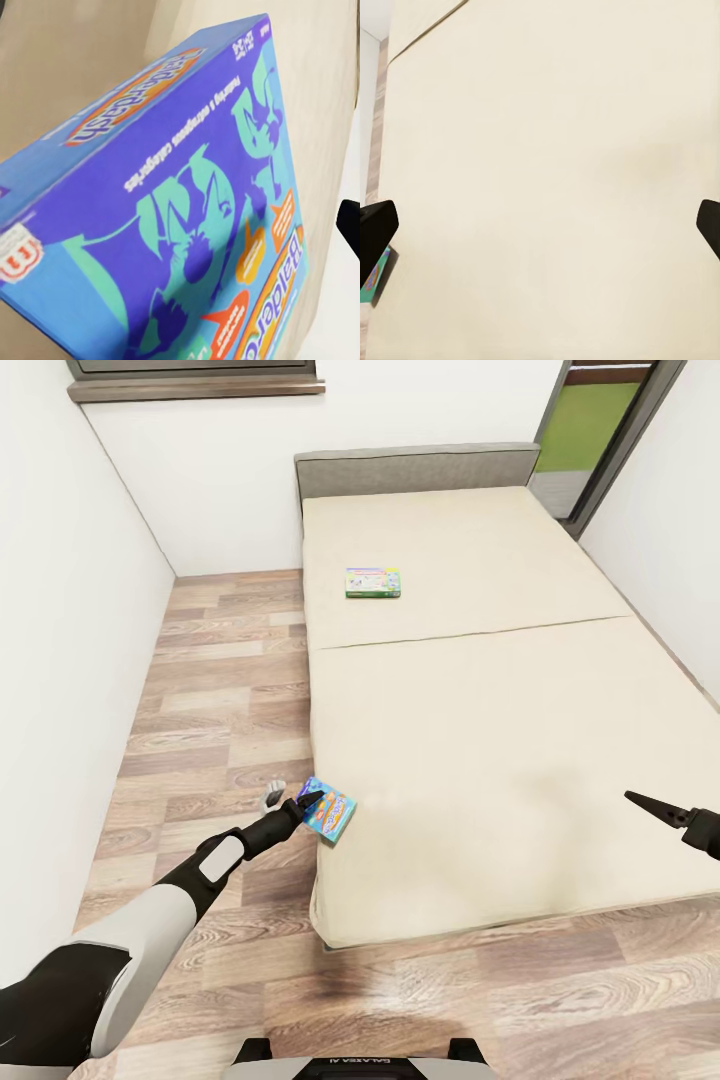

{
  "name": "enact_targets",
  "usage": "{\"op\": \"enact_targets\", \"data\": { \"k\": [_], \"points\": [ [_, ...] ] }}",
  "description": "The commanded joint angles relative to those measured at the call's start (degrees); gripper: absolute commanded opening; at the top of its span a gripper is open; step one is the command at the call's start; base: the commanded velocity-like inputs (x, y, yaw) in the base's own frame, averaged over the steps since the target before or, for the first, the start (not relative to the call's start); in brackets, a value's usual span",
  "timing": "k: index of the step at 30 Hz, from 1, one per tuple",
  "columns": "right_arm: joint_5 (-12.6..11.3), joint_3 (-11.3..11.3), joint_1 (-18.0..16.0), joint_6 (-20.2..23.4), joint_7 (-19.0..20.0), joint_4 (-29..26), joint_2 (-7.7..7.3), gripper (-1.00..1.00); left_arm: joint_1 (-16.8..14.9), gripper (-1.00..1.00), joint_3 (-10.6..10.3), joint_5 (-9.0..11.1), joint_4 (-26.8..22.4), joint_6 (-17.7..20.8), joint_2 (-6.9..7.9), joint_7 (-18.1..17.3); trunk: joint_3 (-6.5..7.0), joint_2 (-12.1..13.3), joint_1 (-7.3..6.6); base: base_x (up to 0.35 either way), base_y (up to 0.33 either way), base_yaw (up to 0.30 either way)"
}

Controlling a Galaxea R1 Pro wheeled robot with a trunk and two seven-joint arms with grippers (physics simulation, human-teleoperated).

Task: Put all the toys in the child's room - the three board games (two on the bed and one on the table), the two jigsaw puzzles on the table, and the tennis ball on the table - inside the toy box on the table in the child's room.

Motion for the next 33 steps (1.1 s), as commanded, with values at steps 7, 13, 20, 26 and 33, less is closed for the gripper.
{"op": "enact_targets", "data": {
  "k": [7,13,20,26,33],
  "points": [
    [-0.23,-0.04,-0.02,0.38,0.01,0.0,0.0,1.0,0.01,1.0,-0.34,0.62,-0.06,0.32,0.03,-0.72,-0.03,-0.02,0.0,0.0,0.0,-0.003],
    [-0.23,-0.03,-0.03,0.38,-0.01,0.0,0.0,1.0,0.03,1.0,-0.34,0.63,-0.11,0.28,-0.11,-1.02,-0.03,-0.02,0.0,0.0,0.0,0.0],
    [-0.23,-0.03,-0.02,0.38,0.0,0.0,0.0,1.0,0.1,1.0,-0.34,0.61,-0.83,0.26,-0.18,-1.15,-0.03,-0.02,0.0,0.0,0.0,0.0],
    [-0.23,-0.03,-0.02,0.38,0.0,0.0,0.0,1.0,0.26,1.0,-0.34,0.58,-1.66,0.26,-0.2,-1.19,-0.03,-0.02,0.0,0.0,0.0,0.0],
    [-0.23,0.01,-0.01,0.38,0.01,0.0,0.03,1.0,0.33,1.0,-0.34,0.57,-2.01,0.29,-0.21,-1.21,-0.03,-0.02,0.0,0.0,0.0,0.0]
  ]
}}
